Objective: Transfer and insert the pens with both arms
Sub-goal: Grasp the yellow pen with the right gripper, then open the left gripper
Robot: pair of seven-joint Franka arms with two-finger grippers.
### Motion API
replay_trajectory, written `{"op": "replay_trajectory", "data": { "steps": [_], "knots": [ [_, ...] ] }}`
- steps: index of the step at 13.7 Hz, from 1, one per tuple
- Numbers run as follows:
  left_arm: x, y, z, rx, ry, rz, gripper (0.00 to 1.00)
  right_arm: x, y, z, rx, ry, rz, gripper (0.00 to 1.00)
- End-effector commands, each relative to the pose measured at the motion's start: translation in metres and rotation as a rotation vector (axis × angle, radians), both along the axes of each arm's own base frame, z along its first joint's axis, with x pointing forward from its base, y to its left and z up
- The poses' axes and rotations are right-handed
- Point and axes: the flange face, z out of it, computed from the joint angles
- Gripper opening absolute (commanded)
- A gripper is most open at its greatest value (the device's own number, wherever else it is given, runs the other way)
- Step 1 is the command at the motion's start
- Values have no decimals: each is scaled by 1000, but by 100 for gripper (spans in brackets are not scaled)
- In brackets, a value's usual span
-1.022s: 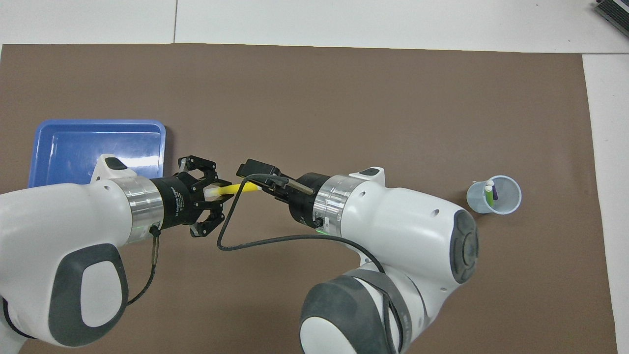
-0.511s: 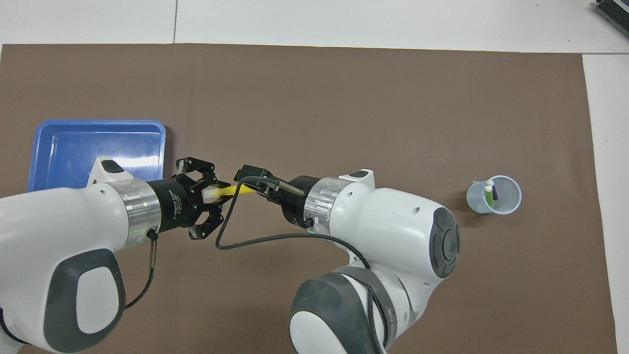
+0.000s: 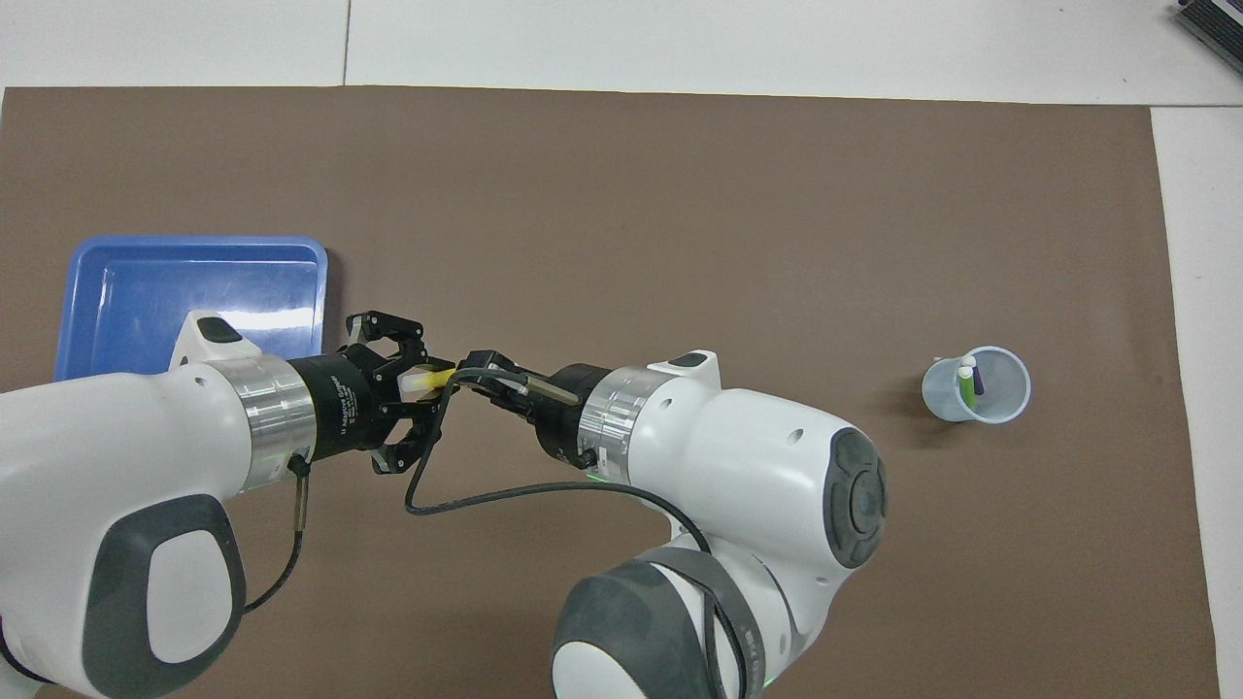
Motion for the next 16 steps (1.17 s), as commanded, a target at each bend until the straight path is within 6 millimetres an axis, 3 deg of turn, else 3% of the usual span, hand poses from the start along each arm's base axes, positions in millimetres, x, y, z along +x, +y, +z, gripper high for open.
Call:
{"op": "replay_trajectory", "data": {
  "steps": [1,4,7,9,14,15,16],
  "knots": [
    [-11,2,1,-20,3,19,0,6,-2,0,19,-2,-22,42],
    [-11,2,1,-19,5,18,0,6,-3,0,19,-4,-25,38],
    [-11,2,1,-21,9,26,0,7,-3,0,19,-5,-27,21],
    [-11,2,0,-21,9,26,0,7,-4,0,20,-4,-28,0],
    [-12,2,1,-19,7,15,0,7,-4,0,19,-1,-28,0],
    [-11,1,1,-18,0,11,38,9,-5,-1,17,2,-29,0],
    [-11,2,2,-20,-8,18,99,8,-5,-1,18,2,-28,0]
  ]
}}
